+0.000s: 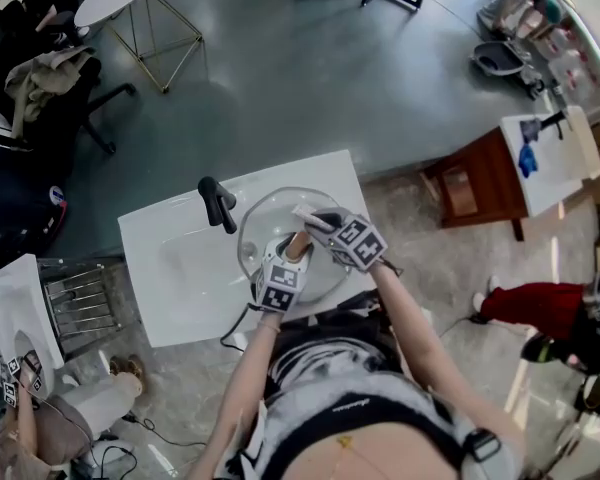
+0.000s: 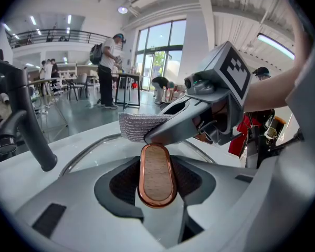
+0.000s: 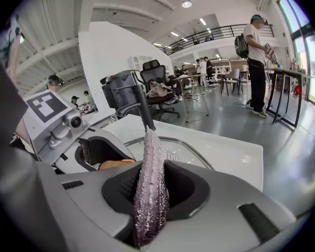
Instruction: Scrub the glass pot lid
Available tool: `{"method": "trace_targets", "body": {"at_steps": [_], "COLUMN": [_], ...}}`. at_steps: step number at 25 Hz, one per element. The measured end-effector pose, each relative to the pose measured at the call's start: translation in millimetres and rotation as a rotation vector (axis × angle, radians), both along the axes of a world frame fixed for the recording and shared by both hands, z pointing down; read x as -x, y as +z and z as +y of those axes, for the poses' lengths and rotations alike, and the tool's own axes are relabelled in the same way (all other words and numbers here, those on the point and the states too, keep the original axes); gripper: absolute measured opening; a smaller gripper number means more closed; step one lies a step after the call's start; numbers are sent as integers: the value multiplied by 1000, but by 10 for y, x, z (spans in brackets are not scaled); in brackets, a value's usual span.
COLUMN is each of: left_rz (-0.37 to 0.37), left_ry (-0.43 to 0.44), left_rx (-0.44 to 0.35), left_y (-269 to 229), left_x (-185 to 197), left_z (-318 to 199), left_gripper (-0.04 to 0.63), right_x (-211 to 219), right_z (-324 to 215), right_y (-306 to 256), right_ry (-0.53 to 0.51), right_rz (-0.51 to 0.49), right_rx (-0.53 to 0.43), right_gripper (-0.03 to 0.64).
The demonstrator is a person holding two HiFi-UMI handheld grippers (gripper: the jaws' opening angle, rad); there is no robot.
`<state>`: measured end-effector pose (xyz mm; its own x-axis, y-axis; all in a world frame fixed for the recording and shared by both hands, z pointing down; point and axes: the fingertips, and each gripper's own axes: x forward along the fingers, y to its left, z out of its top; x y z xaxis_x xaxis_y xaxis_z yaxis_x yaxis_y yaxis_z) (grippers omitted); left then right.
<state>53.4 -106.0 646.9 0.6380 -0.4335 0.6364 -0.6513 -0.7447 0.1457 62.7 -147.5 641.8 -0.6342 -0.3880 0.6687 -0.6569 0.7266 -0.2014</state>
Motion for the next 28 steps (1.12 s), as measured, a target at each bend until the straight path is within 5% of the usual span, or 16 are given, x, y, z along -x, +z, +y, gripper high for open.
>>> {"method": "trace_targets", "body": {"at_steps": [7,28], "left_rz": [13,10], "left_ry": [-7,-8], "left_rx": [6,2], "left_y": [84,62], "left_x": [-12,-35], "left_z": [16,4], "left_gripper": [172,172], "right_x": [0,198], "right_z": [36,-467], "right_y": [10,130], "right_ry": [-126,-115], "right_rz": [-71,73], "right_rx": [66,-16], "right_gripper": [91,91]}}
